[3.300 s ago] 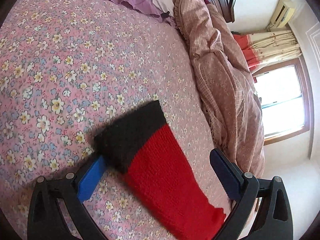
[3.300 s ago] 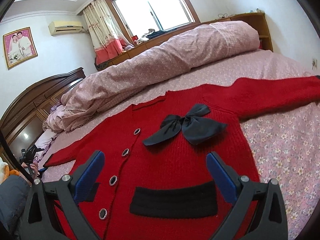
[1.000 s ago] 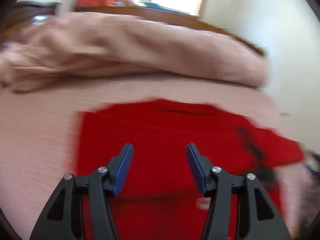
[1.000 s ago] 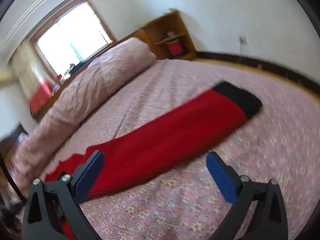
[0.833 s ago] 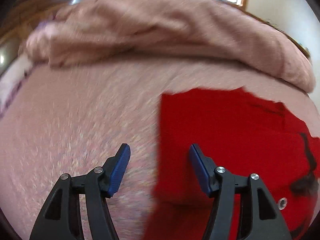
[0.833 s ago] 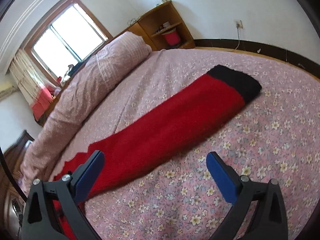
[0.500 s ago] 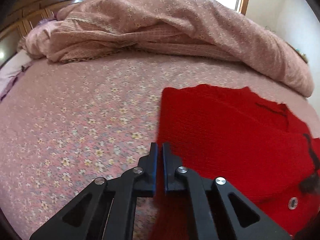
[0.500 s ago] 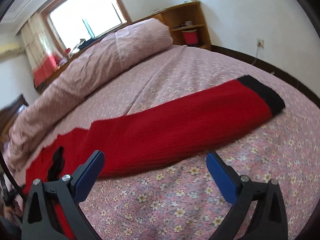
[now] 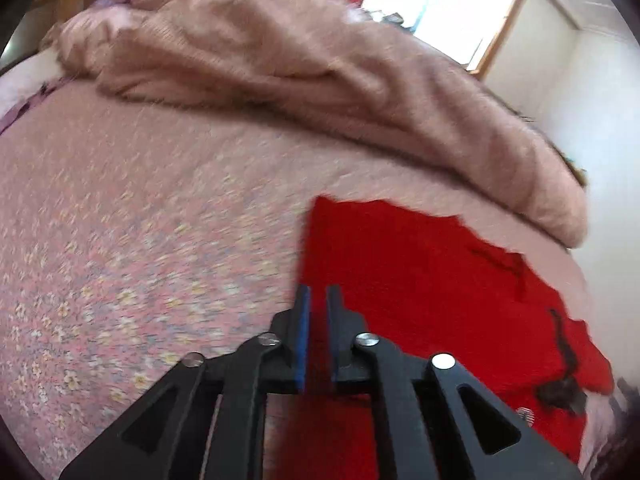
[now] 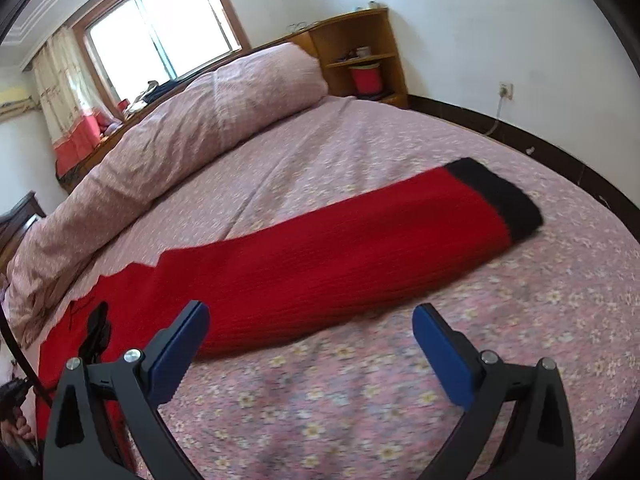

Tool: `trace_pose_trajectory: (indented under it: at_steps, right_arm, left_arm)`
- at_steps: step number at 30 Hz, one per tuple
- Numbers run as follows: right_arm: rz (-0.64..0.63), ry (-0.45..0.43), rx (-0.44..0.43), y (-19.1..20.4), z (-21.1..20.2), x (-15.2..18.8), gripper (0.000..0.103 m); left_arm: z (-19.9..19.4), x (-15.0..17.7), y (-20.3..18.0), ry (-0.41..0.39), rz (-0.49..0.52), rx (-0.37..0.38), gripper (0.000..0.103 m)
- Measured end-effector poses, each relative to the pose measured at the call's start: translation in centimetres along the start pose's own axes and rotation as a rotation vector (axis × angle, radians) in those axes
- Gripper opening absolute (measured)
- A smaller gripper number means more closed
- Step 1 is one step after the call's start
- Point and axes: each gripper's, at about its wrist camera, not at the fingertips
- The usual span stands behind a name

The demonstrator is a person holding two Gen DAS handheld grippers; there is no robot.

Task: Fold small clothes

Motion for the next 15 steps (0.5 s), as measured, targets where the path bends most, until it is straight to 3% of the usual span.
trace_pose_trajectory:
  at_steps: [2, 3, 7, 15]
  right_arm:
    - [0.060, 0.014, -0.037, -1.1, 0.1, 0.0, 0.103]
    - [0.093, 0.035, -0.067, -1.5, 0.3, 0.0, 0.103]
    - [0.106, 0.095, -0.056, -1.3, 1.2, 0.3, 0.101]
    - [0.069, 0.116, -0.023, -0.5, 1.8, 0.7, 0.100]
  left_arm:
    - [-0.3, 0.0, -1.7, -0.001, 0.046, 0.072, 0.004]
    - [0.1, 0.2, -2.6, 0.002, 0.084, 0.063, 0.002]
    - [3.2, 0.9, -2.1, 0.096, 0.086, -0.021, 0.000]
    - [3.0, 1.7, -1.1, 0.043, 0.079, -0.219, 0.000]
Point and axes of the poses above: each gripper's, at about its wrist camera, not at the fingertips, and z roughly the way its jaws point, y to its left, x to its underside, and after that the axes turned 3 degrees about -y, right-handed
